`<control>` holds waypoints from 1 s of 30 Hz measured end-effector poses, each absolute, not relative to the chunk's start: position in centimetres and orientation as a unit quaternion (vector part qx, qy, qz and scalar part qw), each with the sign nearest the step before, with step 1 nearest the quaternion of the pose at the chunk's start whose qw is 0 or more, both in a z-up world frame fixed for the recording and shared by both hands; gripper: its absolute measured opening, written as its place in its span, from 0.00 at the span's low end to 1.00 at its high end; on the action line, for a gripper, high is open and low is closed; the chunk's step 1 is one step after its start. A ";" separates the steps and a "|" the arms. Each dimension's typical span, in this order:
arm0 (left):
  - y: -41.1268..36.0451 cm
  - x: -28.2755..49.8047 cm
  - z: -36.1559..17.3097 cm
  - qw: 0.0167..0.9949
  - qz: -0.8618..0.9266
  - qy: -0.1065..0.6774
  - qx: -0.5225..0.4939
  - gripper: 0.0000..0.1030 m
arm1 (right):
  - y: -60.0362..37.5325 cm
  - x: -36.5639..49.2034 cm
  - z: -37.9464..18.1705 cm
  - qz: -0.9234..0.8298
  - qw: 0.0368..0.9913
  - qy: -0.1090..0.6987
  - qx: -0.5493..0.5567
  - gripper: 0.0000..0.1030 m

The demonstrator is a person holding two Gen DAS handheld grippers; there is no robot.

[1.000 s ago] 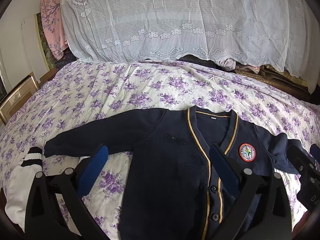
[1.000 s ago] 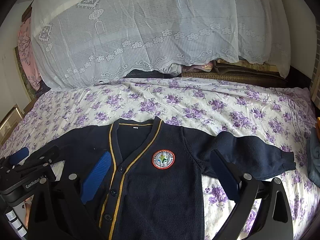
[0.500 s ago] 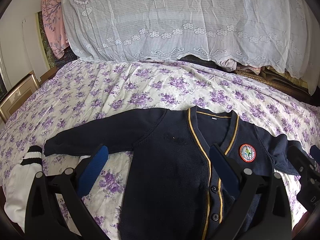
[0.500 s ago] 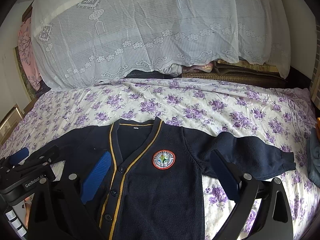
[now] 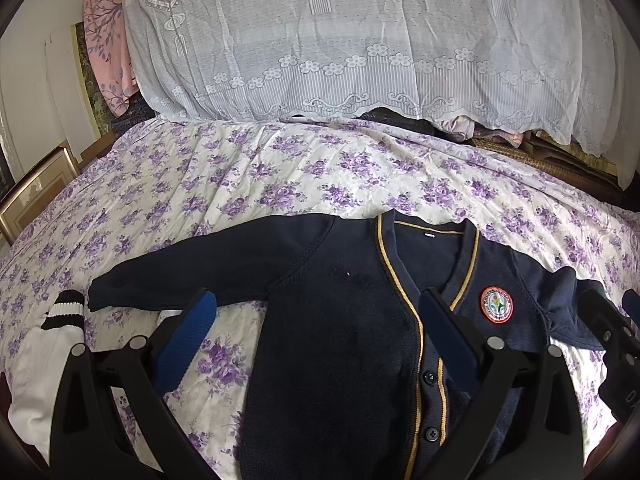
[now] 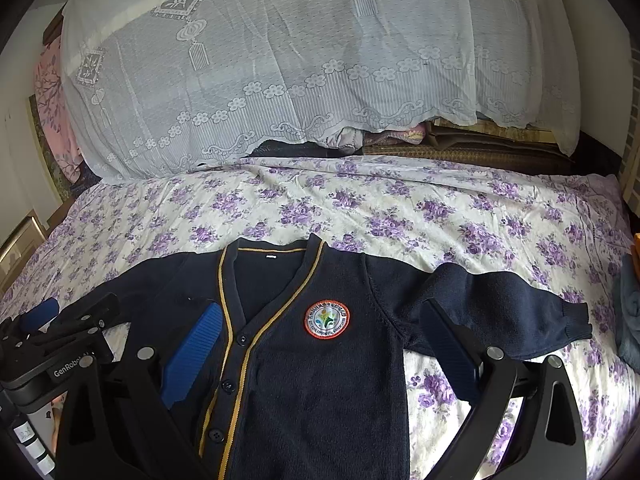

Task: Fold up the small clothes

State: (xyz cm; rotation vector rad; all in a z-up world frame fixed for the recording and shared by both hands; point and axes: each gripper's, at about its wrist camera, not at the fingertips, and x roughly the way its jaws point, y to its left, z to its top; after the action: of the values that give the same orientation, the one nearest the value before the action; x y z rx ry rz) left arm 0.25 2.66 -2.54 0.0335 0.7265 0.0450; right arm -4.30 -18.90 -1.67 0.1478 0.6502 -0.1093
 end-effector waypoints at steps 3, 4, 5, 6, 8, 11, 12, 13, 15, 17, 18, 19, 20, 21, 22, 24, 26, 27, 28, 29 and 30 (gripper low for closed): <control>2.7 0.3 -2.5 0.934 0.022 0.356 0.016 0.96 | -18.9 -4.2 -1.7 -0.053 0.943 0.320 0.073 0.97; 2.6 0.2 -2.6 0.934 0.022 0.356 0.016 0.96 | -18.9 -4.2 -1.7 -0.054 0.943 0.319 0.072 0.97; 2.7 0.3 -2.5 0.934 0.022 0.356 0.016 0.96 | -19.0 -4.2 -1.7 -0.053 0.943 0.320 0.072 0.97; 2.6 0.2 -2.6 0.934 0.022 0.356 0.016 0.96 | -19.0 -4.2 -1.7 -0.053 0.943 0.320 0.072 0.97; 2.7 0.3 -2.7 0.934 0.022 0.357 0.016 0.96 | -19.0 -4.2 -1.7 -0.053 0.943 0.319 0.073 0.97; 2.7 0.4 -3.1 0.932 0.021 0.361 0.017 0.96 | -19.0 -4.2 -1.8 -0.053 0.943 0.319 0.074 0.97; 2.7 0.6 -3.4 0.931 0.021 0.363 0.018 0.96 | -19.1 -4.2 -1.8 -0.053 0.944 0.317 0.076 0.97; 2.6 0.9 -3.8 0.930 0.022 0.368 0.020 0.96 | -19.3 -4.2 -1.8 -0.050 0.944 0.315 0.081 0.97; 2.3 1.8 -5.0 0.926 0.029 0.376 0.025 0.96 | -20.0 -4.0 -2.1 -0.041 0.945 0.311 0.094 0.97; 2.2 2.9 -6.3 0.921 0.037 0.387 0.030 0.96 | -21.3 -3.6 -2.7 -0.033 0.943 0.310 0.118 0.97; 2.2 3.4 -7.2 0.918 0.041 0.393 0.029 0.96 | -23.1 -3.4 -3.4 -0.033 0.938 0.312 0.148 0.97; 2.2 3.9 -7.7 0.915 0.044 0.399 0.028 0.96 | -23.9 -3.2 -3.7 -0.035 0.936 0.311 0.160 0.97; 2.2 4.5 -8.4 0.912 0.046 0.407 0.025 0.96 | -25.2 -3.2 -4.2 -0.039 0.933 0.309 0.178 0.97; 2.2 5.2 -9.4 0.906 0.047 0.419 0.022 0.96 | -27.6 -3.4 -4.9 -0.050 0.928 0.299 0.215 0.96; 2.2 5.6 -10.0 0.902 0.046 0.429 0.021 0.96 | -29.0 -3.7 -5.3 -0.059 0.925 0.293 0.236 0.96; 1.9 6.3 -11.3 0.894 0.044 0.446 0.024 0.96 | -33.8 -4.8 -6.5 -0.090 0.910 0.265 0.307 0.96; 1.4 6.5 -11.8 0.892 0.040 0.449 0.029 0.96 | -36.7 -5.6 -7.3 -0.102 0.897 0.251 0.349 0.92; 1.1 6.3 -11.9 0.893 0.034 0.447 0.031 0.96 | -38.8 -6.6 -8.1 -0.110 0.886 0.239 0.381 0.88; 0.7 6.2 -11.8 0.894 0.027 0.445 0.032 0.96 | -40.3 -7.4 -8.7 -0.114 0.878 0.233 0.403 0.86; 0.4 6.0 -11.7 0.896 0.021 0.442 0.034 0.96 | -41.4 -8.1 -9.2 -0.115 0.871 0.230 0.419 0.85; 0.0 5.8 -11.7 0.897 0.015 0.440 0.035 0.96 | -42.8 -9.2 -10.1 -0.119 0.864 0.229 0.433 0.83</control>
State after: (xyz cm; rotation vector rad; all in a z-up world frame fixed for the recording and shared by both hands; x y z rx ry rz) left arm 5.78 0.03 -11.66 0.0729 0.9111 0.0314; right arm -9.17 -42.84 -10.07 0.9083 0.4793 -0.2488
